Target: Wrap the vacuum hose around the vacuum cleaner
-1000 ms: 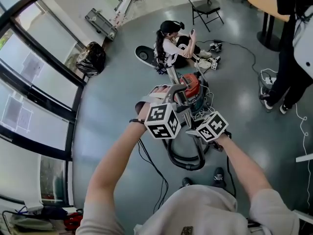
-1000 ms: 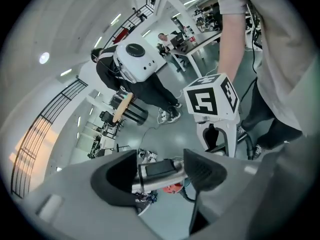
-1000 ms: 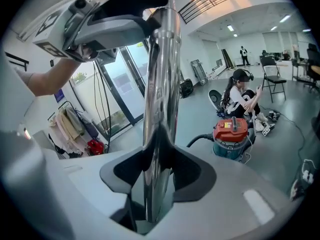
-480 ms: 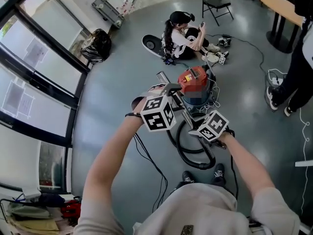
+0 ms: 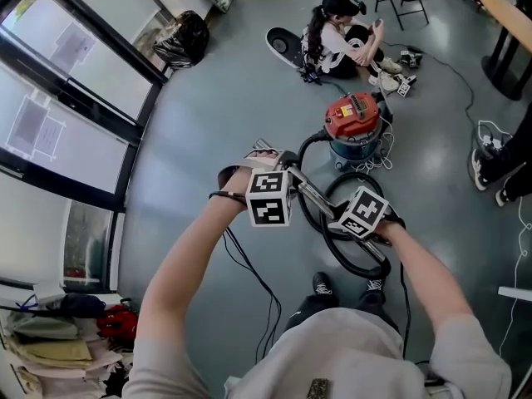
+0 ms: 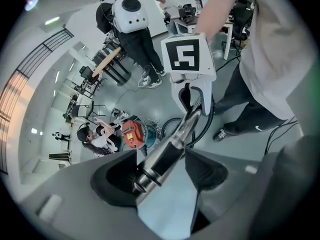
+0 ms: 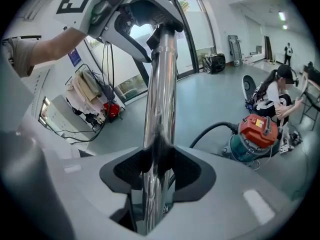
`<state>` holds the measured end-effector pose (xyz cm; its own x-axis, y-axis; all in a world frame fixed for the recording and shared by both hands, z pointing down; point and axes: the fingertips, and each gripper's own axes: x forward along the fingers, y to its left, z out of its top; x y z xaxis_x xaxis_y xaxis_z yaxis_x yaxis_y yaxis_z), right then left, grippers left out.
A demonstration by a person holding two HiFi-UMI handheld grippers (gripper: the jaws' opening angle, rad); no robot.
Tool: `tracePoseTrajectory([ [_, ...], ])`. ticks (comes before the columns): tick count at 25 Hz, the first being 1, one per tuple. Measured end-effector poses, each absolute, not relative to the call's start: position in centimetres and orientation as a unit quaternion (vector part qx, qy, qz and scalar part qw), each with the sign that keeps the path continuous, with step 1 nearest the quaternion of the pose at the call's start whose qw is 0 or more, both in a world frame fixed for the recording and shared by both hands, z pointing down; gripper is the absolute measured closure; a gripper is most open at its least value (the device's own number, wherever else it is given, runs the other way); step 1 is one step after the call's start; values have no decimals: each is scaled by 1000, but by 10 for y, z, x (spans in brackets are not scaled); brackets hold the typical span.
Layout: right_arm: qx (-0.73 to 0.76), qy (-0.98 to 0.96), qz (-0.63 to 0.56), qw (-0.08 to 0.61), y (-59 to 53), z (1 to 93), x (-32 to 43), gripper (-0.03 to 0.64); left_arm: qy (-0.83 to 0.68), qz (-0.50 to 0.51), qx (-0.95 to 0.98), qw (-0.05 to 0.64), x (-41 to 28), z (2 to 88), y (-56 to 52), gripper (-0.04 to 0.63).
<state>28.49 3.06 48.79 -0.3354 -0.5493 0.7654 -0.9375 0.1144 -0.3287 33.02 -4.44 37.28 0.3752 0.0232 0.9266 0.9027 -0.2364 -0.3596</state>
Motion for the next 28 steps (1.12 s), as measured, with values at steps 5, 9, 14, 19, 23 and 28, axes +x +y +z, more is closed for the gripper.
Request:
tracePoseTrajectory([
  [5, 495, -707, 421, 280, 13, 511, 279, 426, -355, -464, -625, 517, 314, 408, -79, 301],
  [9, 476, -701, 426, 316, 6, 533, 276, 426, -367, -495, -595, 517, 298, 444, -102, 302],
  [14, 453, -700, 433, 341, -1, 554, 270, 425, -382, -526, -555, 519, 283, 487, -126, 302],
  [19, 427, -704, 424, 377, -4, 575, 263, 426, -408, -526, -527, 528, 265, 540, -140, 425],
  [23, 409, -700, 415, 412, -1, 598, 271, 423, -400, -516, -562, 508, 263, 570, -139, 434],
  [28, 435, -710, 392, 390, -15, 616, 275, 416, -388, -528, -587, 476, 253, 601, -150, 437],
])
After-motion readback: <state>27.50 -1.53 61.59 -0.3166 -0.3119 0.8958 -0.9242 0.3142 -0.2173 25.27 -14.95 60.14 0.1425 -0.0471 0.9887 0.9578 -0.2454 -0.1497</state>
